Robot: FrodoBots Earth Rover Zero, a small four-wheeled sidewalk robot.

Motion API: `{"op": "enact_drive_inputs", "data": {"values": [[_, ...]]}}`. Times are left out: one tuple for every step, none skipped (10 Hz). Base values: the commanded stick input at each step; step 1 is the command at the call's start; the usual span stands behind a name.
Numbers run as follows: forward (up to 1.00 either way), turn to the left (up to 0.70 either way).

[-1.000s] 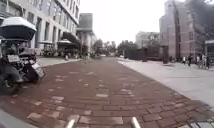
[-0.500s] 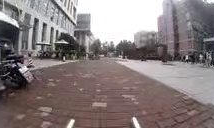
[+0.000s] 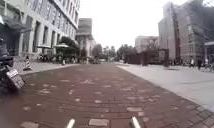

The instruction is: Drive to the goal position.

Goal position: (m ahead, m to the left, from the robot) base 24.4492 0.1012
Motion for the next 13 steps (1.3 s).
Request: {"op": "enact_drive_inputs", "data": {"values": [[0.70, -0.10], [0.70, -0.07], [0.70, -0.04], [0.70, -0.01], [0.70, -0.11], [0.70, -0.12], [0.70, -0.09], [0.70, -0.06], [0.70, -0.02], [0.70, -0.09], [0.70, -0.12], [0.70, -0.08], [0.70, -0.04]]}}
